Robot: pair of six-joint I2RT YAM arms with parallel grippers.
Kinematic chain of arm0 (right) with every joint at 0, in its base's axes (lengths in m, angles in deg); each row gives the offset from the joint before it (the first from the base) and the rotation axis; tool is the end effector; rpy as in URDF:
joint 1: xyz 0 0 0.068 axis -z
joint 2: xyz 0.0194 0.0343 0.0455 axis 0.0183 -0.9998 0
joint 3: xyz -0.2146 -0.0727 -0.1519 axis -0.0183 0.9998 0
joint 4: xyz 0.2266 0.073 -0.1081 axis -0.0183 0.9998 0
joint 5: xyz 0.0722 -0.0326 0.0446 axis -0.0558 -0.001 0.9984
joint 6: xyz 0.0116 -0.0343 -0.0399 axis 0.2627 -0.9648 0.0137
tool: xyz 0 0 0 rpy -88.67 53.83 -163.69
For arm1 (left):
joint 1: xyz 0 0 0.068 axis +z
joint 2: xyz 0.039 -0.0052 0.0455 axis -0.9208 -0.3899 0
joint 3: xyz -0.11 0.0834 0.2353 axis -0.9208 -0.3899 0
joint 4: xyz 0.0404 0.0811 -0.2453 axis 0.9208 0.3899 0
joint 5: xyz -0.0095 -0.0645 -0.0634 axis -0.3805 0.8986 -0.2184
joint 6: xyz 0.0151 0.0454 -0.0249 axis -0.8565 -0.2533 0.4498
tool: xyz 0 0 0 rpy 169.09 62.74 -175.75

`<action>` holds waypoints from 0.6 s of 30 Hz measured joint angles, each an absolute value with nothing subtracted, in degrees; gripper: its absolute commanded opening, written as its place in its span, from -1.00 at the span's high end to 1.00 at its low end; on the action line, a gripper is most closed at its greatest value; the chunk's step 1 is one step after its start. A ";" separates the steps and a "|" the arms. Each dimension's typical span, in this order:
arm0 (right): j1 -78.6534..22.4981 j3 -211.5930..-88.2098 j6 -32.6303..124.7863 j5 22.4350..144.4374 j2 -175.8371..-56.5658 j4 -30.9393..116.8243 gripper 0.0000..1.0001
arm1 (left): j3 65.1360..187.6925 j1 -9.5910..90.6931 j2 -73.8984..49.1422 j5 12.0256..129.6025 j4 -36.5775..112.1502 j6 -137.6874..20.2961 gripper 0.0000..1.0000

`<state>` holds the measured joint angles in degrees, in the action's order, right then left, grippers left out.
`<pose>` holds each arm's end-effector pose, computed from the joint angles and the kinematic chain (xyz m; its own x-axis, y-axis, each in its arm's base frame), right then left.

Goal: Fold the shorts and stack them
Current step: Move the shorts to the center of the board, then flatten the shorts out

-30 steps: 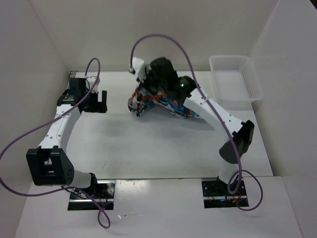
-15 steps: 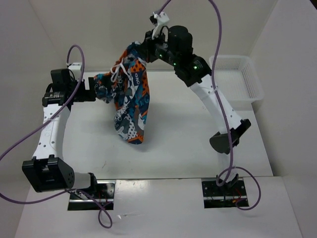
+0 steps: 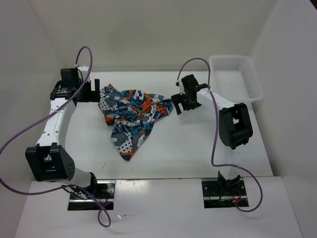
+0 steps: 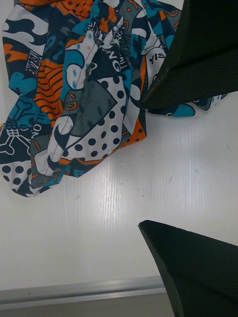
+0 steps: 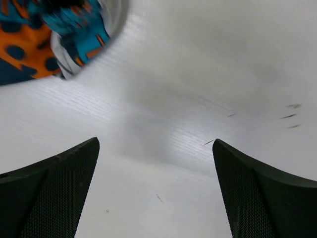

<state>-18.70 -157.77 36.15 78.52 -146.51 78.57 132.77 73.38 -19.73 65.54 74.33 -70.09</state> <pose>0.3841 0.1398 0.1993 -0.8261 -0.3542 -0.4383 -0.4026 0.9152 0.0190 0.3194 0.0336 0.3487 -0.6208 -0.0722 -0.7806 -0.0718 0.9968 -0.0350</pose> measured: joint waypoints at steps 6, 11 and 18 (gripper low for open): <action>-30.26 -168.88 30.68 76.57 -143.65 75.23 -1.00 | 131.35 73.38 -19.56 65.91 74.59 -70.09 -1.00; -40.82 -178.97 32.30 86.93 -146.60 72.02 -1.00 | 124.77 73.40 -16.15 70.80 77.60 -70.07 -1.00; -39.77 -187.83 33.88 88.72 -161.31 71.14 -1.00 | 115.13 73.36 -11.08 81.58 84.29 -70.07 -0.97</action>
